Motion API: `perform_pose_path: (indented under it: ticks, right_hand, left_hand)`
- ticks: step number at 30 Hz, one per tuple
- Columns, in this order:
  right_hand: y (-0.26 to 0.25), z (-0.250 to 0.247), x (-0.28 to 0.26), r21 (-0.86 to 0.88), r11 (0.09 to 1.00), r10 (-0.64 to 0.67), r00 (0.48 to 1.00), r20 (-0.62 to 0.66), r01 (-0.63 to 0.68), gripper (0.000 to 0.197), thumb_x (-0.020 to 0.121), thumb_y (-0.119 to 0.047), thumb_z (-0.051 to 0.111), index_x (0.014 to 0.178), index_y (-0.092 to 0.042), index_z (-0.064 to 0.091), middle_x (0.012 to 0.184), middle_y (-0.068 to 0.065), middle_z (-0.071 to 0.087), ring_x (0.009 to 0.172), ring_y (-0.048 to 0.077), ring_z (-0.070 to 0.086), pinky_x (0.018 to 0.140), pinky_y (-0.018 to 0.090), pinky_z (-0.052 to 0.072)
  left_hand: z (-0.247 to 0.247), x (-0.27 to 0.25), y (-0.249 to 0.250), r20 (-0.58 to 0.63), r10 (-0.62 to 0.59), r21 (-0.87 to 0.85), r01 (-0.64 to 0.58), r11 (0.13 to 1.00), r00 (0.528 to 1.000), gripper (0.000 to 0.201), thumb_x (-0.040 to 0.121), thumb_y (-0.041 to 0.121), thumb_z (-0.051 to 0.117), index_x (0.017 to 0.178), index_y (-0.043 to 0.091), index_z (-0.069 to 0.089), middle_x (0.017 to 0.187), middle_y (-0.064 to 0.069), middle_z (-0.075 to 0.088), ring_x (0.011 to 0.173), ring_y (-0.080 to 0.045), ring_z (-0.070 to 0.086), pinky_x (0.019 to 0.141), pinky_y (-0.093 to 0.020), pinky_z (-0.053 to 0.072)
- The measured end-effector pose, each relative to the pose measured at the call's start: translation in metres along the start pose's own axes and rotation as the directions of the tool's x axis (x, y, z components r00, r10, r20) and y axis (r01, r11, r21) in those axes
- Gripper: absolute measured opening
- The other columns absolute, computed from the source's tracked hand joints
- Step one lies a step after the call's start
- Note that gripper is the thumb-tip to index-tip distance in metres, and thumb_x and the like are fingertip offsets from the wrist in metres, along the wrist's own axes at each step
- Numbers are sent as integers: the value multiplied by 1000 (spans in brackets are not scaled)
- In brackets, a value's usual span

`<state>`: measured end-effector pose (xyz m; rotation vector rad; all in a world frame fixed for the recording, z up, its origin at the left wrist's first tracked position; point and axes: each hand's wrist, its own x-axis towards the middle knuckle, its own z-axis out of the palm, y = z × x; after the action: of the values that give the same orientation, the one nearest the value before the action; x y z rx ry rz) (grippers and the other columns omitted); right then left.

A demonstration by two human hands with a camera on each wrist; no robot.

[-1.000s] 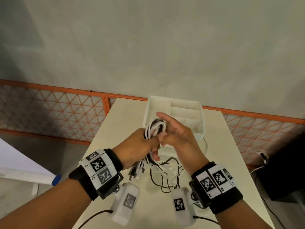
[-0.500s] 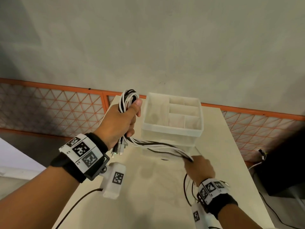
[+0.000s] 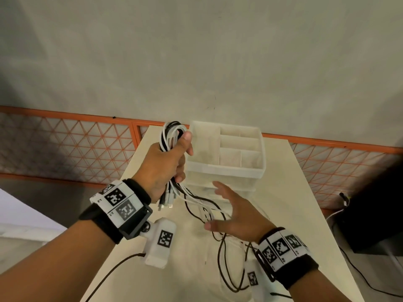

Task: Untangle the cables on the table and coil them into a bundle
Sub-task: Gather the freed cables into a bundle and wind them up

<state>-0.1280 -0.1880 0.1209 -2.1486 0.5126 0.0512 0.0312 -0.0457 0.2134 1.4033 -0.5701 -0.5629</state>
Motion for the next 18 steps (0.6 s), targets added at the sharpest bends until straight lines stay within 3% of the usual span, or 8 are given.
perform_pose_path:
  ticks: [2, 4, 5, 7, 8, 12, 14, 18]
  right_hand:
    - [-35, 1, 3, 62, 990, -130, 992, 6, 129, 106, 72, -42, 87, 155, -45, 21, 146, -18, 48, 136, -3, 39, 107, 23, 32]
    - [-55, 8, 7, 103, 981, -170, 985, 31, 166, 86, 76, -34, 85, 147, -40, 38, 120, -17, 64, 111, -6, 57, 92, 19, 43]
    - [-59, 11, 10, 109, 979, -178, 983, 36, 173, 63, 79, -31, 83, 134, -33, 54, 97, -13, 68, 85, -3, 63, 78, 20, 48]
    - [-59, 15, 14, 55, 987, -150, 989, 16, 149, 20, 83, -31, 80, 86, -15, 68, 59, -6, 56, 47, 3, 49, 54, 22, 42]
    - [-55, 14, 17, 5, 991, -135, 991, -3, 135, 32, 84, -34, 79, 67, -12, 64, 50, -6, 50, 41, 4, 42, 50, 21, 37]
    - [-46, 2, 25, -176, 984, -8, 992, -129, -15, 28, 80, -32, 77, 57, -15, 72, 45, -7, 59, 46, 6, 56, 53, 24, 49]
    - [-40, -7, 27, -213, 972, 49, 973, -227, -98, 26, 77, -26, 74, 55, -15, 68, 53, -3, 62, 60, 19, 65, 60, 31, 55]
    - [-36, -18, 30, -181, 966, 99, 913, -397, -183, 31, 71, -18, 67, 44, -15, 53, 46, -1, 52, 55, 23, 55, 51, 26, 42]
  left_hand:
    - [7, -5, -2, 86, 18, 9, -19, 1000, 996, 42, 95, 45, 55, 79, 6, 59, 53, -2, 24, 46, -17, 24, 43, -26, 34]
    - [11, -9, -1, 166, 34, 10, -36, 999, 986, 43, 93, 46, 54, 79, 5, 58, 52, -2, 24, 44, -16, 24, 43, -26, 35]
    - [12, -11, 0, 197, 30, 8, -33, 999, 980, 44, 91, 47, 54, 79, 5, 58, 51, -2, 24, 43, -16, 24, 44, -26, 37]
    - [8, -13, 3, 250, 0, 16, -4, 1000, 968, 46, 89, 50, 54, 81, 5, 57, 53, -4, 22, 43, -16, 24, 45, -26, 37]
    - [5, -14, 3, 266, -28, 29, 21, 999, 963, 45, 89, 49, 53, 81, 5, 58, 54, -5, 21, 43, -16, 23, 45, -26, 36]
    - [-7, -16, -7, 216, -220, 259, 161, 952, 951, 40, 91, 45, 61, 78, 7, 61, 50, 0, 28, 41, -15, 27, 45, -25, 33]
    - [-14, -15, -16, 193, -312, 437, 203, 876, 930, 36, 82, 45, 74, 73, 13, 63, 50, 3, 38, 41, -15, 34, 46, -25, 35]
    - [-12, -16, -38, 181, -403, 699, 171, 694, 897, 39, 65, 47, 86, 85, 17, 72, 56, 9, 60, 49, -8, 53, 51, -19, 43]
